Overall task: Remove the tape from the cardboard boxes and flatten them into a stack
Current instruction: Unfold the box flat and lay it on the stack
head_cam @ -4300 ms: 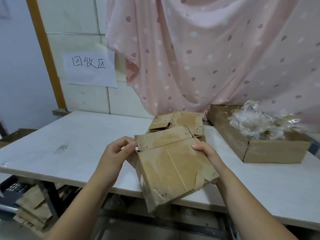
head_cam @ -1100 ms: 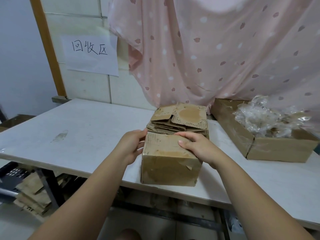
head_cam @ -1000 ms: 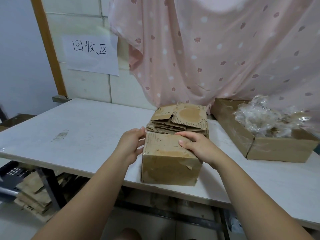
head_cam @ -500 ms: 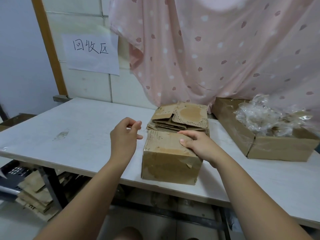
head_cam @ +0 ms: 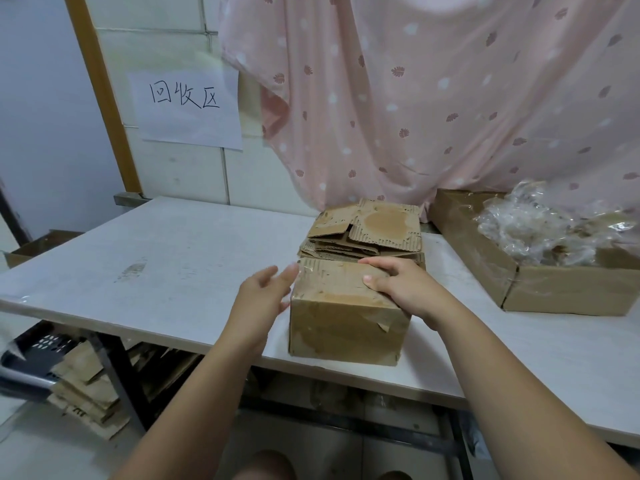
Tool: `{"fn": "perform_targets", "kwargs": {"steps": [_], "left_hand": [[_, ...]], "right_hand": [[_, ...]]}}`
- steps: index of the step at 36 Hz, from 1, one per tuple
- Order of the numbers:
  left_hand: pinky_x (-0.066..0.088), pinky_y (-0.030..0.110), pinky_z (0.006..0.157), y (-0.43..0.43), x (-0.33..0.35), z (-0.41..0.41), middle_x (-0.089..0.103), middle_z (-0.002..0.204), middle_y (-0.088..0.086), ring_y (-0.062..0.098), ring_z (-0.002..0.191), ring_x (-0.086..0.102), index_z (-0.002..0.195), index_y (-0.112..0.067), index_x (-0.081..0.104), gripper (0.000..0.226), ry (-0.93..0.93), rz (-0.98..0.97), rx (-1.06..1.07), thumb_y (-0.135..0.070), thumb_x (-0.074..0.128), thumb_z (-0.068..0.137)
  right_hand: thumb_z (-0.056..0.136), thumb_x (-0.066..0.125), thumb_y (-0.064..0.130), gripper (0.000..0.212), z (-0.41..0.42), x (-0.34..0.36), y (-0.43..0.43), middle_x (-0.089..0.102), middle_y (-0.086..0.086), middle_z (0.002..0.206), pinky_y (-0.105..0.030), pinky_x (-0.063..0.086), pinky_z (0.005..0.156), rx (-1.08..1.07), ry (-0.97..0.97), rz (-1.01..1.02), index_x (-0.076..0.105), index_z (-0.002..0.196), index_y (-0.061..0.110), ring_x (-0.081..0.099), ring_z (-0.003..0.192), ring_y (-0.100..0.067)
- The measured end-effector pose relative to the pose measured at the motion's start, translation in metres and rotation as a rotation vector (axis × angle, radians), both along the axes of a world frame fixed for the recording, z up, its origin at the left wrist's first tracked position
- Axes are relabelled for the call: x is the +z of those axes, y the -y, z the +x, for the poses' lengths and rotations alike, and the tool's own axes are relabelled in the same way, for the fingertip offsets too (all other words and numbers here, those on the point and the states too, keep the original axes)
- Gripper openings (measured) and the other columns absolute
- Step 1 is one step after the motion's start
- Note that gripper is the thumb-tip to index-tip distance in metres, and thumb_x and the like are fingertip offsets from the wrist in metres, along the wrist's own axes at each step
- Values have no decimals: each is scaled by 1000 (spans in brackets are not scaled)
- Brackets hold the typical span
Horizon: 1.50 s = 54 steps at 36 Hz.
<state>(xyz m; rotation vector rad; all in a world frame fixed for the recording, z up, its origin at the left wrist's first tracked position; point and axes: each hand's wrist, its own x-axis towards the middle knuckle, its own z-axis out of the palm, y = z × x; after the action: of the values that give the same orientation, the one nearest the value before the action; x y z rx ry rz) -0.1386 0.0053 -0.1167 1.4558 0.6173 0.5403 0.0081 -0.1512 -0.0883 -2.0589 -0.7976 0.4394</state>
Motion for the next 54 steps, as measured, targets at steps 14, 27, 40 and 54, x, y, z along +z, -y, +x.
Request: {"fn": "perform_targets", "kwargs": {"steps": [14,27,40,54], "left_hand": [[53,36,90,0,-2,-1,70,94,8,15,90,67,112,-3,64,29,149,-114,-2,-21,44,99],[45,24,62,-6,4,18,54,71,7,16,66,49,73,-7,56,36,-8,116,99,-27,44,99],[47,37,63,-15,18,21,50,60,3,18,57,49,77,-7,57,27,-17,282,242,-19,46,98],[42,46,102,-7,0,0,61,119,7,24,110,58,126,-12,51,90,52,-74,80,-75,18,70]], "right_hand": [[92,57,26,33,-2,-2,2,59,9,123,-31,47,88,-11,-8,20,58,124,38,57,108,-15],[93,56,25,34,-4,0,0,57,9,120,-29,45,88,-14,-8,12,57,124,37,55,107,-14],[91,59,26,33,-6,0,-3,61,8,115,-28,47,78,-35,-18,4,60,123,33,59,99,-14],[90,59,26,34,-10,-1,-7,61,8,120,-28,46,83,-80,29,12,59,124,32,56,102,-12]]}}
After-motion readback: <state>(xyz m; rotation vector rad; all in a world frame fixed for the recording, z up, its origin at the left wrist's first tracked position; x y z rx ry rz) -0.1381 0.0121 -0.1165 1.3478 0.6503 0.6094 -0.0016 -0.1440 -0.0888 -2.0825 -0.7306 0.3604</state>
